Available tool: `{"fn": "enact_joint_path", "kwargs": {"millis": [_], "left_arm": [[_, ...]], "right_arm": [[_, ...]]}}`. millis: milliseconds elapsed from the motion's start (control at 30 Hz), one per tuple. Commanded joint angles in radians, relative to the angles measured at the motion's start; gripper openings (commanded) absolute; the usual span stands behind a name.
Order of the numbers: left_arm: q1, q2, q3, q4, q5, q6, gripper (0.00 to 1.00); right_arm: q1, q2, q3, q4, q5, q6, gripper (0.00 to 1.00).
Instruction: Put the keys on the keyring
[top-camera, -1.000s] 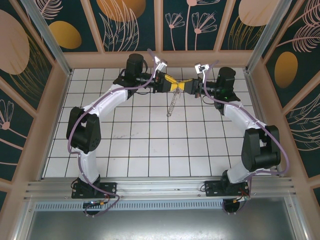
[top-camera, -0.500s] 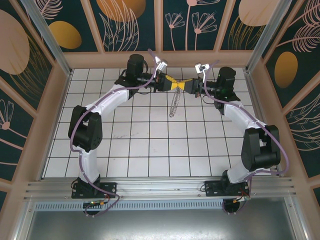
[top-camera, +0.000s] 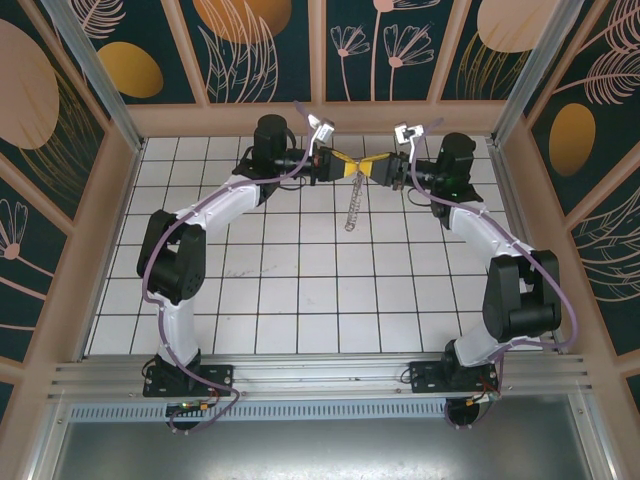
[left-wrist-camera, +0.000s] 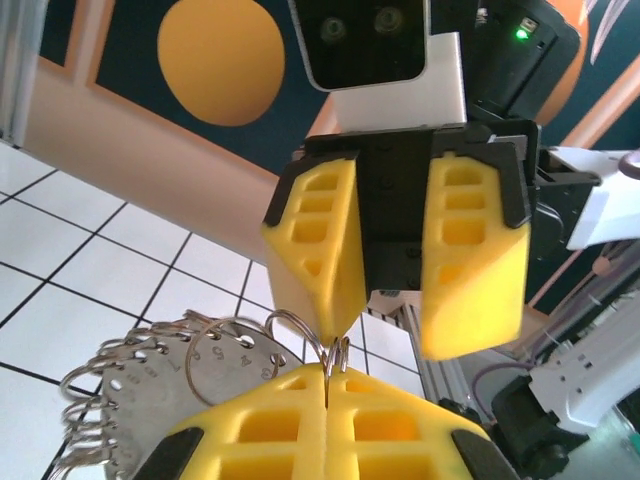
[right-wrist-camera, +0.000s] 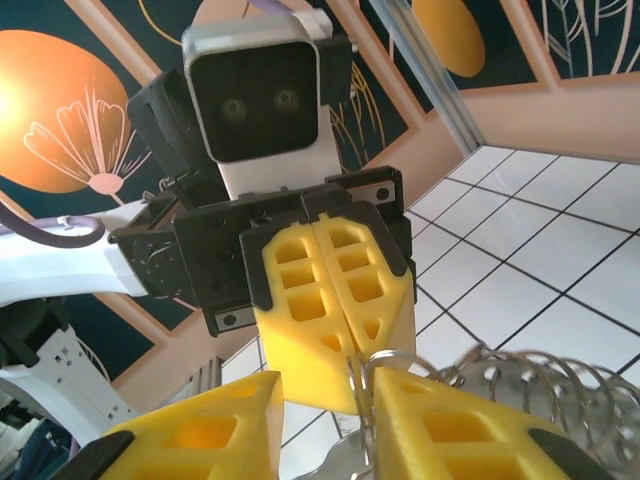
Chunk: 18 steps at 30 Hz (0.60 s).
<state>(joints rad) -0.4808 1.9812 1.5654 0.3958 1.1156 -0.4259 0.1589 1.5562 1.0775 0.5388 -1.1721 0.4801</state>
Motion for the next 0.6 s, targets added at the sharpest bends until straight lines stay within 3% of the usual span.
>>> {"fn": "enact_joint_path", "kwargs": {"millis": [0, 567], "left_arm": [[-0.004, -0.057, -0.016, 0.108, -0.065, -0.059, 0.00], [-0.004, -0.083, -0.054, 0.238, -0.069, -0.155, 0.00]], "right_arm": [[-0.022, -0.069, -0.028, 0.080, 0.005, 0.024, 0.31], [-0.024, -0.033, -0.080, 0.227, 0.038, 0.127, 0.36]]}}
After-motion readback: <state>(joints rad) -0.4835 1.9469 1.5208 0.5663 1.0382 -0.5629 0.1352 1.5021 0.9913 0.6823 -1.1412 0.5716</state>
